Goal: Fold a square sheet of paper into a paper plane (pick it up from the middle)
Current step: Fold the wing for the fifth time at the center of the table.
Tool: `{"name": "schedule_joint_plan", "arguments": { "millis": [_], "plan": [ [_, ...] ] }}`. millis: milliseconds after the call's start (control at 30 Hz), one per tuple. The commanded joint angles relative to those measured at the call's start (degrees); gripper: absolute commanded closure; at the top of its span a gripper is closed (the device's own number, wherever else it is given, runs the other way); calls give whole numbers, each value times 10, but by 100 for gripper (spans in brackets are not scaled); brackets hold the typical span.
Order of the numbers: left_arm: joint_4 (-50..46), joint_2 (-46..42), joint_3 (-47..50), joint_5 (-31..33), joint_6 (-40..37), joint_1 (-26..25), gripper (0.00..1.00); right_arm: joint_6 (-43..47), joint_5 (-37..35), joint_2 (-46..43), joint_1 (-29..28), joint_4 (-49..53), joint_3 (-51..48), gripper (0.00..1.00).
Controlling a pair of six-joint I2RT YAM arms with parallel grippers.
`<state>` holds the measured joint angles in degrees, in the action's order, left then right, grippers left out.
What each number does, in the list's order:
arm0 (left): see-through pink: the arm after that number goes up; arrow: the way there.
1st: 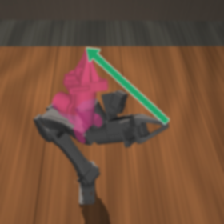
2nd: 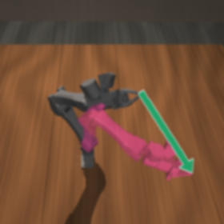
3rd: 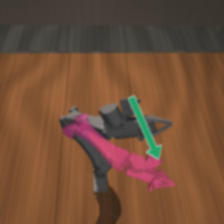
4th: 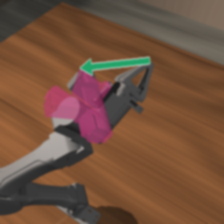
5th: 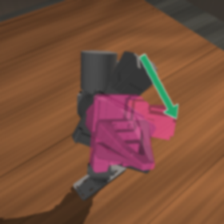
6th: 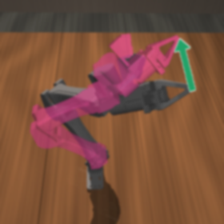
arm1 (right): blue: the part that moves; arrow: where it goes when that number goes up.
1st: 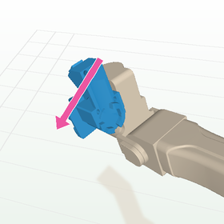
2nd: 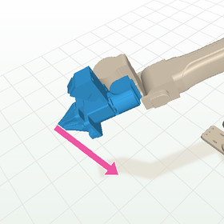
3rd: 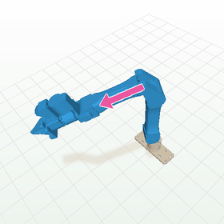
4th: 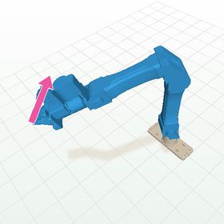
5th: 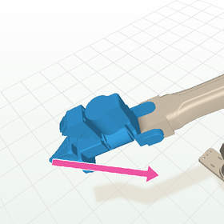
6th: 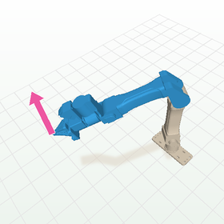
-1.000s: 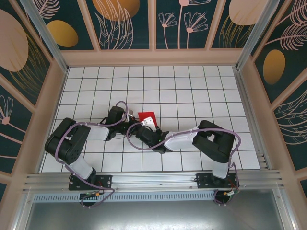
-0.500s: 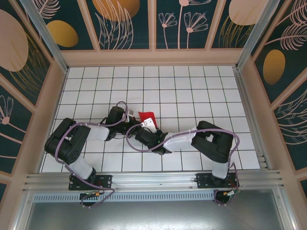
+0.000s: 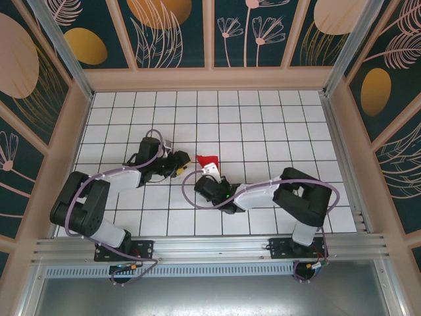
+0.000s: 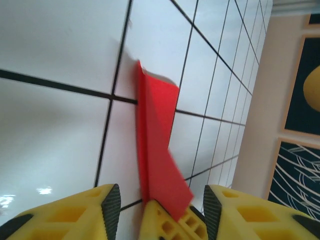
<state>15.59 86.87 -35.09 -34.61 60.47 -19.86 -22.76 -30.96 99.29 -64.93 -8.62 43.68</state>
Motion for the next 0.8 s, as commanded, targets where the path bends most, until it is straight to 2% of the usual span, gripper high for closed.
{"name": "schedule_joint_plan", "arguments": {
  "millis": [0, 167, 367, 533, 767],
  "plan": [
    [-36, -20, -5, 21, -17, 4, 47, 3, 81, -41, 22, -70, -30, 93],
    [-11, -29, 16, 17, -19, 4, 45, -6, 188, -70, 64, -124, -63, 94],
    [35, -37, 49, -6, -14, 2, 43, -19, 272, -84, 104, -172, -90, 94],
    [76, -33, 67, -18, -3, -13, 44, -31, 298, -85, 121, -199, -108, 94],
    [140, -4, 72, -27, 23, -48, 52, -58, 366, -91, 144, -243, -145, 93]
  ]
}}
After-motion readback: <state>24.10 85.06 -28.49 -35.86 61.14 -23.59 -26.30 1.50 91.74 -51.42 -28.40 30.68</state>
